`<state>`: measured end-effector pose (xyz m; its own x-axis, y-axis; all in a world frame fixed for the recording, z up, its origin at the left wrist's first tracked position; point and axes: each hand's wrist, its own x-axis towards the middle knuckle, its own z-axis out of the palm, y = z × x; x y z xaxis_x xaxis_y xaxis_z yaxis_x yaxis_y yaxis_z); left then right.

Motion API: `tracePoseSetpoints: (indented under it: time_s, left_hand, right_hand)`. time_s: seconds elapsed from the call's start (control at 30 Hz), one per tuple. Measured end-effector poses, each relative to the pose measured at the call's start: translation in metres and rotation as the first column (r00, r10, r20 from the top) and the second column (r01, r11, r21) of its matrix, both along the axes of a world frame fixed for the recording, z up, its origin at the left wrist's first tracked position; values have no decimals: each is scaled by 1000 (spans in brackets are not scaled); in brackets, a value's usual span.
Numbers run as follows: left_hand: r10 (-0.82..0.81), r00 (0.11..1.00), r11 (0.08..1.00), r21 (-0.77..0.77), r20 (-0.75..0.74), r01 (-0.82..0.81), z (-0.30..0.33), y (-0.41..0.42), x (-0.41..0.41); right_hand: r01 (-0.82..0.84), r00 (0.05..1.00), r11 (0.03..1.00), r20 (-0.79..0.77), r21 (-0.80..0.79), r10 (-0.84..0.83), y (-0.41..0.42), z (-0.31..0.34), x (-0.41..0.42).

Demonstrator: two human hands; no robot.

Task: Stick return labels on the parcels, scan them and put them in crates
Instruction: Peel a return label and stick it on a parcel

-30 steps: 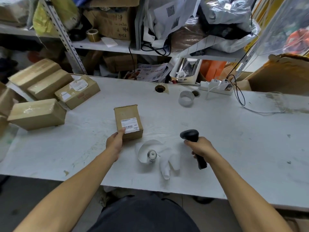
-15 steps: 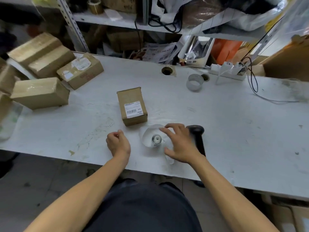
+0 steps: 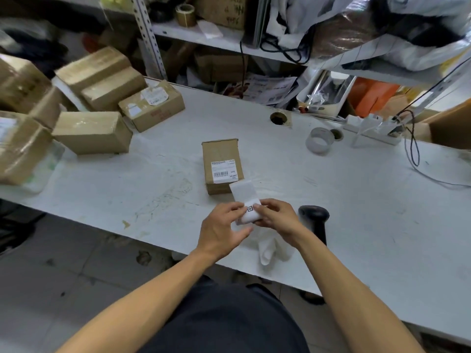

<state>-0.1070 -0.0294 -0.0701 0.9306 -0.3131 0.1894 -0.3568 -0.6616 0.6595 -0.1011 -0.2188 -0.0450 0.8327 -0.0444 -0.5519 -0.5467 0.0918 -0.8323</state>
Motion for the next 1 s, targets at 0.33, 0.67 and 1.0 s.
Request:
tracePoseSetpoints:
  time_s: [0.33,0.67,1.0]
  left_hand:
    - [-146,843,931,-359,-517,-59,11,1,16]
    - [-16,658,759,-437,-753,-482,22,16,29]
    - [-37,677,854,-375,-735,-361,36,63,65]
  right_hand:
    - [-52,993,997,100,-56,57,-4,-1,-11]
    - [-114,976,983,166,-146,137,-3,-7,-1]
    - [-13,934,867,304,-499,189,11,-3,-11]
